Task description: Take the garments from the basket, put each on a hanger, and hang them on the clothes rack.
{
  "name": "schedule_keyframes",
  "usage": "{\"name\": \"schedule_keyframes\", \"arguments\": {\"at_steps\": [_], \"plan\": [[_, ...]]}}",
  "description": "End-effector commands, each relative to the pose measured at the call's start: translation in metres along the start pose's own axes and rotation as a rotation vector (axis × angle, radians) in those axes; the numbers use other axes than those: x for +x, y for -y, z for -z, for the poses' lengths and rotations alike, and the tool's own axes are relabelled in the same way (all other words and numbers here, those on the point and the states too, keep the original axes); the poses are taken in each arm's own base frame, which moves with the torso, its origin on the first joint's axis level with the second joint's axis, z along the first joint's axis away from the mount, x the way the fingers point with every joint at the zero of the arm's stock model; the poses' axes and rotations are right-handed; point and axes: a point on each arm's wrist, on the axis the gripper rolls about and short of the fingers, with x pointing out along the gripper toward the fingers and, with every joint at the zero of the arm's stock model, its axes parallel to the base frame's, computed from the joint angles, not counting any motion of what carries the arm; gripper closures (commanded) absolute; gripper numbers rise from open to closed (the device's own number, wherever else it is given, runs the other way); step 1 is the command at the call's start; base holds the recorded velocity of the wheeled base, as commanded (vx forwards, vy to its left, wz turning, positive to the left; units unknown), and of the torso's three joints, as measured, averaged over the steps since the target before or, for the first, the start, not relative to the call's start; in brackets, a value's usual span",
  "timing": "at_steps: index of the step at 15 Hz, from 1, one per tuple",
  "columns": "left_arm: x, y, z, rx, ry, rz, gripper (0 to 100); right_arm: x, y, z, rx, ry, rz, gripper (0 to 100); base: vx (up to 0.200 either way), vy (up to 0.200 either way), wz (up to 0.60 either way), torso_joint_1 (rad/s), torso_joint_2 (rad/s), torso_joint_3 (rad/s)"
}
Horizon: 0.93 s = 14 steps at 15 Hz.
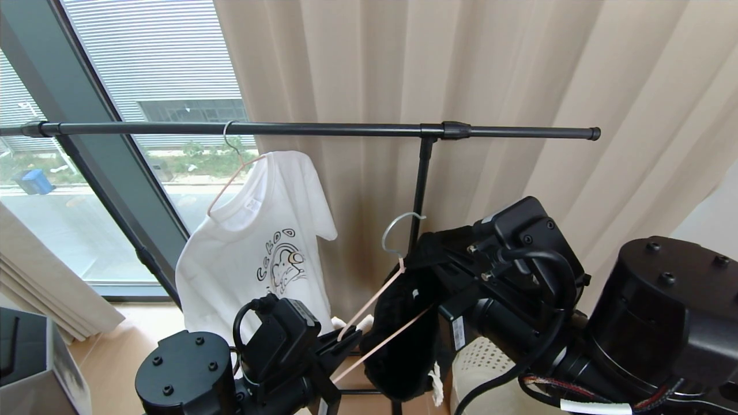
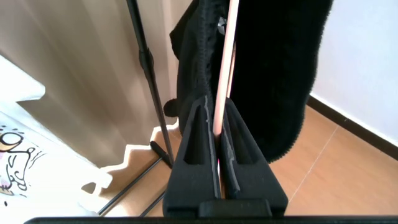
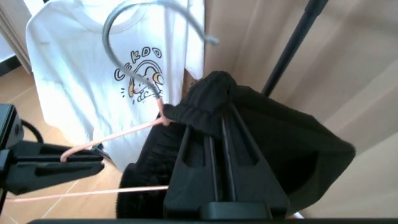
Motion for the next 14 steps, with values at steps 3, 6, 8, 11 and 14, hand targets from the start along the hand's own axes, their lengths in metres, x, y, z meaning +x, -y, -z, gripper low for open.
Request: {"name": "schedule_keyframes", "arguments": {"at_steps": [3,6,8,11,14], "plan": [[-0.006,0.005,0.005,0.010,-0.028,0.019,100,0.006,0.008,-0.004,0.016,0.018,0.037,0,0.000,0.000,0.00,0.000,0.00,0.000],[-0.008,0.005,0.006,0.020,-0.035,0.021,100,0.009,0.013,-0.005,0.019,0.019,0.059,0,0.000,0.000,0.00,0.000,0.00,0.000],[-0.008,0.005,0.006,0.025,-0.034,0.021,100,0.010,0.013,-0.003,0.016,0.013,0.063,0,0.000,0.000,0.00,0.000,0.00,0.000],[-0.009,0.005,0.005,0.026,-0.029,0.020,100,0.010,0.013,-0.005,0.019,0.018,0.065,0,0.000,0.000,0.00,0.000,0.00,0.000],[-0.008,0.004,-0.002,0.024,0.001,0.015,100,0.013,0.019,-0.007,0.027,0.024,0.088,0,0.000,0.000,0.00,0.000,0.00,0.000]]}}
